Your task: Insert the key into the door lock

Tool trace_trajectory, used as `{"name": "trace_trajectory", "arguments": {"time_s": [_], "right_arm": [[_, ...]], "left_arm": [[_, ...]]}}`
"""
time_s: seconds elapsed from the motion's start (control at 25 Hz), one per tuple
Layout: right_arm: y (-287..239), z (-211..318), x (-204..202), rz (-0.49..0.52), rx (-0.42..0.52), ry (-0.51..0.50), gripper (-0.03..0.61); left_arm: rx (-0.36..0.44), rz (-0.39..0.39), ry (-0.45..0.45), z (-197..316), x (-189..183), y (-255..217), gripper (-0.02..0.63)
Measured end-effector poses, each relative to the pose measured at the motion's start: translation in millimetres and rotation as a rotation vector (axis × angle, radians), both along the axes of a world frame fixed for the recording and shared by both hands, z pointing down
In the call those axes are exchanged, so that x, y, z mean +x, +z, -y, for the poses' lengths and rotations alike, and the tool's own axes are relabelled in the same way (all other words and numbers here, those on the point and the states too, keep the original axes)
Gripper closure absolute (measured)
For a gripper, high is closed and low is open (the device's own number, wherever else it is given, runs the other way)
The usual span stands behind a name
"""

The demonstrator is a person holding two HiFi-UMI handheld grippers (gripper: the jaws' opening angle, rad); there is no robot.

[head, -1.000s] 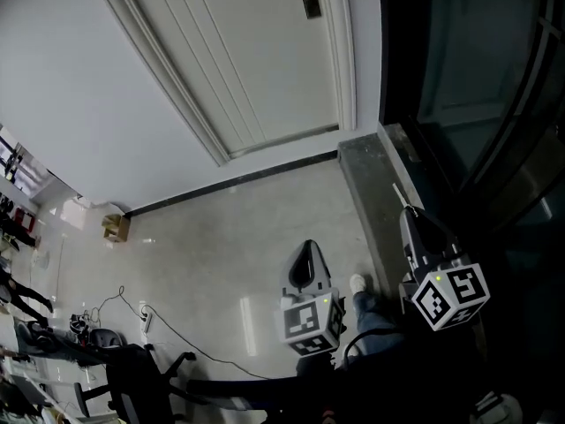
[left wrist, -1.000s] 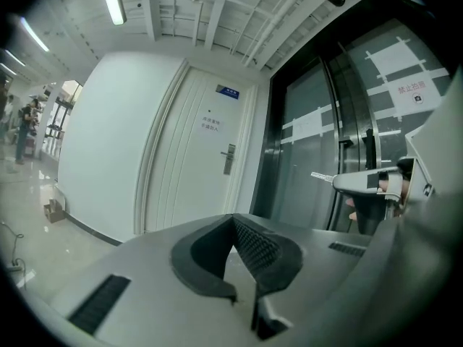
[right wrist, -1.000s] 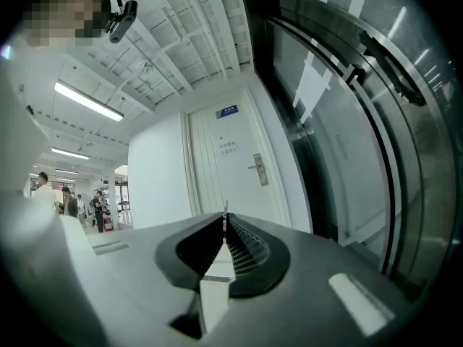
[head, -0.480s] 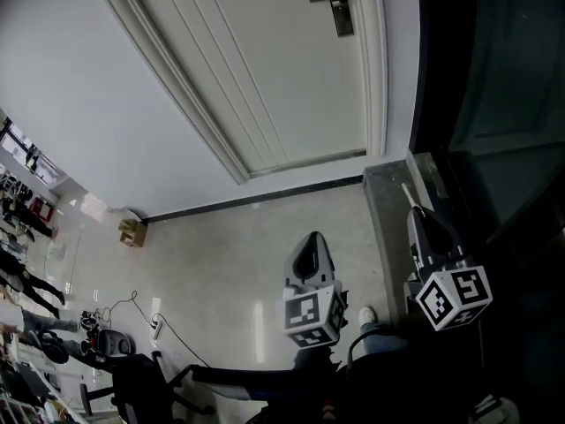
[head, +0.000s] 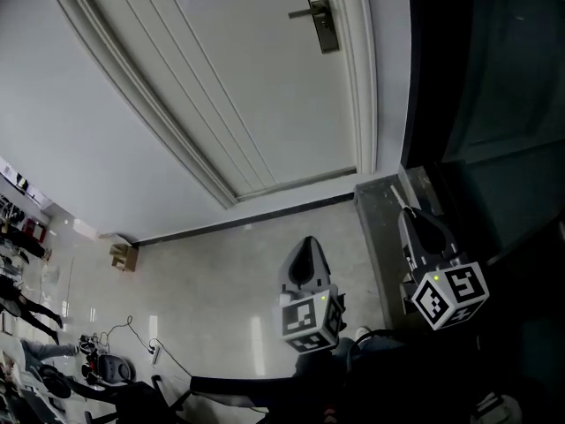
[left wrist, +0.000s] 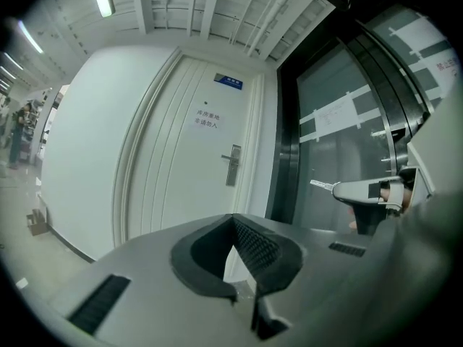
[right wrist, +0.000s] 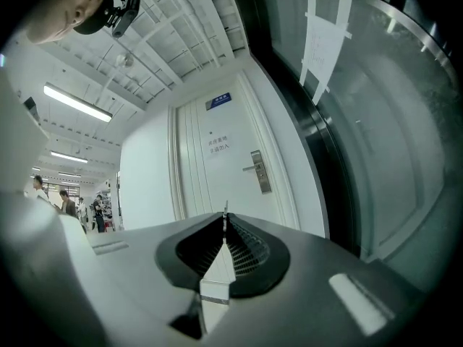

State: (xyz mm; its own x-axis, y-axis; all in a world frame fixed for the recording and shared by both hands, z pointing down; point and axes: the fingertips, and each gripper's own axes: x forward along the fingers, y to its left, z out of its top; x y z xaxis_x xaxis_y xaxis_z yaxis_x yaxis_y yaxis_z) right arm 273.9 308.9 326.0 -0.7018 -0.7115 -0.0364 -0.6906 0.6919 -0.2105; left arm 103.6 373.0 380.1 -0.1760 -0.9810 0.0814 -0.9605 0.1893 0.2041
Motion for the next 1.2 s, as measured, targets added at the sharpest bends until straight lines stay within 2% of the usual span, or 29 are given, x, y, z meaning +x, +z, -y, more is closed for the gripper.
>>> {"name": "trace_trajectory", "arguments": {"time_s": [0.24,0.48,0.8,1.2], "right_arm": [[6.8,34.8,-13.3,-0.004,-0.017,0.015,0.565],[5.7,83.0,-45.7,0.012,-0.002,0.041,0.565],[-15.4,166.1,-122.3,0.029,0.038,0.063,0.566],[-12.2,245.9,-198.4,0.021,0.017,0.100,0.566]], "left_arm": [[-0.010,-0.003,0.015,37.8,-13.3,6.9,0.612],[0.011,0.011,0.047,92.9,-44.9,4.4,0.612],[0.029,0.042,0.051,179.4,-127.5,-15.9,0.612],[0.009,0.030,0.091,262.2,-203.4,-11.9,0.612]]}}
